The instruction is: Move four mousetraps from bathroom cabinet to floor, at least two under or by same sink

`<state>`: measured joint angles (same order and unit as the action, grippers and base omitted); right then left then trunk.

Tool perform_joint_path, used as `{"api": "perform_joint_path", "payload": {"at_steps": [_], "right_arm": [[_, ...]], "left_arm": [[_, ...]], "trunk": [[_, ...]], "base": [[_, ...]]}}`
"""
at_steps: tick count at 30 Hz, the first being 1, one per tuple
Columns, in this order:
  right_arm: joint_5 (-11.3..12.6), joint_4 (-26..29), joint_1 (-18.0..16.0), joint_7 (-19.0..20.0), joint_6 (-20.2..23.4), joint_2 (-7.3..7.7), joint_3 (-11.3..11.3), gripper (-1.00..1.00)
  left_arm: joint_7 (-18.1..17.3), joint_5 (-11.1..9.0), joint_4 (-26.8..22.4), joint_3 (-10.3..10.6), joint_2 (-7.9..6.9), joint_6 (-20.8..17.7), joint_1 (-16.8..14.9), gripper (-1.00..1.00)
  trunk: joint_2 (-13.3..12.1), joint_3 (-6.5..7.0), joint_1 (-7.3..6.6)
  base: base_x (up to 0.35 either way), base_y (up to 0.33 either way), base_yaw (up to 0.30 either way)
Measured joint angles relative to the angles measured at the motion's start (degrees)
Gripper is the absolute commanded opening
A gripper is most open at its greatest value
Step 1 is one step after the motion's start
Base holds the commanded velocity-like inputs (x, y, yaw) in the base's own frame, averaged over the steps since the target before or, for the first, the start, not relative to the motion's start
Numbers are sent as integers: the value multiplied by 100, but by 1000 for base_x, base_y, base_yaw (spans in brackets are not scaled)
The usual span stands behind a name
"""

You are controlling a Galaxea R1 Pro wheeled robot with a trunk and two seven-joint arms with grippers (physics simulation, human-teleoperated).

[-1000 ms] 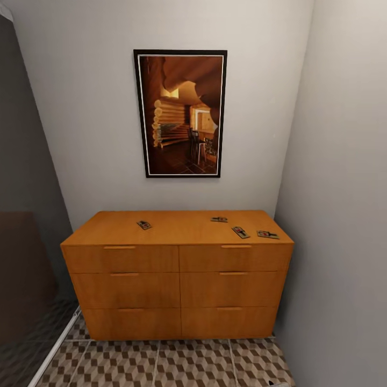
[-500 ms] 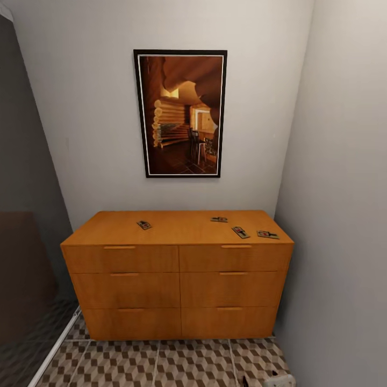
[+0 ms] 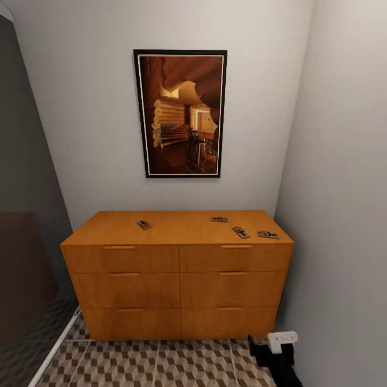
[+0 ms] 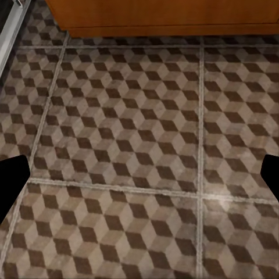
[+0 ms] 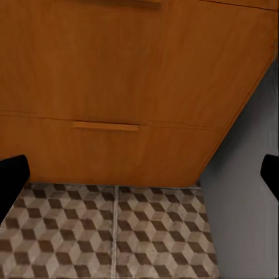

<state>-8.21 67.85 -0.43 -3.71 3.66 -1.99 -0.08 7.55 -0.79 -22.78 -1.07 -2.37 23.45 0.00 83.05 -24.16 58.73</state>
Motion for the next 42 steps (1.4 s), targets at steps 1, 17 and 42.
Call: {"api": "perform_joint_path", "payload": {"at_steps": [1, 17, 42], "right_arm": [[1, 149, 0, -3, 110, 0, 0, 100], [8, 1781, -865, 17, 1989, 0, 0, 100], [39, 1810, -3357, 35, 3925, -11, 14, 100]], "left_arm": [[0, 0, 1, 0, 0, 0, 0, 100], [0, -1, 7, 9, 8, 0, 0, 100], [-7, 6, 108, 4, 23, 0, 0, 100]], "trunk": [[0, 0, 0], [0, 0, 0], [0, 0, 0]], "base": [[0, 0, 0], [0, 0, 0], [0, 0, 0]]}}
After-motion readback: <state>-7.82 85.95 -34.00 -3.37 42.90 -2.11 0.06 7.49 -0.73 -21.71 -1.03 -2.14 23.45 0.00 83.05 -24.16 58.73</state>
